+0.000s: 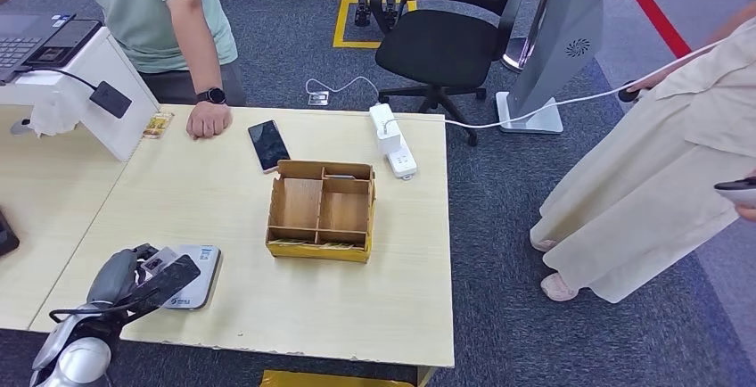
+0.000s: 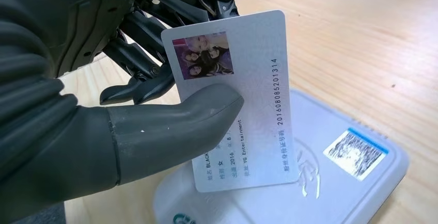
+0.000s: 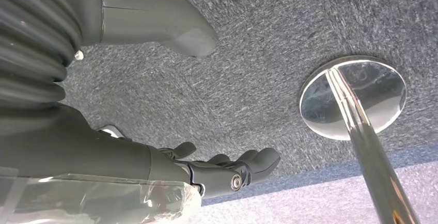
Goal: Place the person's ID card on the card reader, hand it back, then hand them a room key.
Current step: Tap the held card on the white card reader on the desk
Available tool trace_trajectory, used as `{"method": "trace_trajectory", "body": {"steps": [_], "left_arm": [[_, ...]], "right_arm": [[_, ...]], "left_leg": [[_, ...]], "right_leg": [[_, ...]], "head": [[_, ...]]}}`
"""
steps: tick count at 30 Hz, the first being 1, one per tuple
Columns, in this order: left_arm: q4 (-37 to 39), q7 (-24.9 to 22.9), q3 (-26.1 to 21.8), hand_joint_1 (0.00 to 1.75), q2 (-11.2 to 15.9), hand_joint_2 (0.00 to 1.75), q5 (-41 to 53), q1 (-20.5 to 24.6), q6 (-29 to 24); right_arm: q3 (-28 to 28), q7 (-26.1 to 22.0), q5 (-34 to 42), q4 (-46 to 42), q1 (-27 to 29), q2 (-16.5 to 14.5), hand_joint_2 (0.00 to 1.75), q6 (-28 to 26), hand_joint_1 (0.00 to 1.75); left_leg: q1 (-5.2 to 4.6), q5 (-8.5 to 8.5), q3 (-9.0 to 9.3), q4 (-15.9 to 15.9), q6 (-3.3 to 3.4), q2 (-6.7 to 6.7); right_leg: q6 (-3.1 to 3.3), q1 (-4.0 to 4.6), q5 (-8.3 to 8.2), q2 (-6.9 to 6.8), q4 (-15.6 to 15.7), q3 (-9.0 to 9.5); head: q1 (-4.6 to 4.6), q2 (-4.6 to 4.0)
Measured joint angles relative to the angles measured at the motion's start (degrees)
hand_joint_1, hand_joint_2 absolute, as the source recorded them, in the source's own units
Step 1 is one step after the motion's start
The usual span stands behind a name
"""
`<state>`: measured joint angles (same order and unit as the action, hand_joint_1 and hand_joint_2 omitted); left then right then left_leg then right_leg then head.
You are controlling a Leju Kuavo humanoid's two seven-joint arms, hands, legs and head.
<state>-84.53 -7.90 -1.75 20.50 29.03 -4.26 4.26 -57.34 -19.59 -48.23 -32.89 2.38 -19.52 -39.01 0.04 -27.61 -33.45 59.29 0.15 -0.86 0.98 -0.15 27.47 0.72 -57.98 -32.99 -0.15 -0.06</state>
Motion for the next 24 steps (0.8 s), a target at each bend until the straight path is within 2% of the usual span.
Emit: {"method": "trace_trajectory", "body": {"steps": [13,24], "left_arm": [[0.67,-1.07,0.05,1.75,-0.49,1.75,2.01,0.23,0.88],[5.42,-2.05,3.11,1.75,-3.14,1.75,6.34,4.88,-1.51]], "right_arm": [[-0.71,-0.13,-0.17,0.00,-0.21,-0.02,1.75,-0.05,0.00],[-0.94,0.36,2.69,0.09,-0.31,-0.03,1.75,-0.10,0.00]], "left_leg": [[0.00,0.00,0.02,0.00,0.00,-0.02],[-0.01,0.01,0.05,0.00,0.00,-0.08]], "right_leg": [[0.00,0.00,0.00,-0.03,0.00,0.01],[0.00,0.00,-0.01,-0.08,0.00,0.05]], "head": [[0.00,0.00],[-0.01,-0.01]]}}
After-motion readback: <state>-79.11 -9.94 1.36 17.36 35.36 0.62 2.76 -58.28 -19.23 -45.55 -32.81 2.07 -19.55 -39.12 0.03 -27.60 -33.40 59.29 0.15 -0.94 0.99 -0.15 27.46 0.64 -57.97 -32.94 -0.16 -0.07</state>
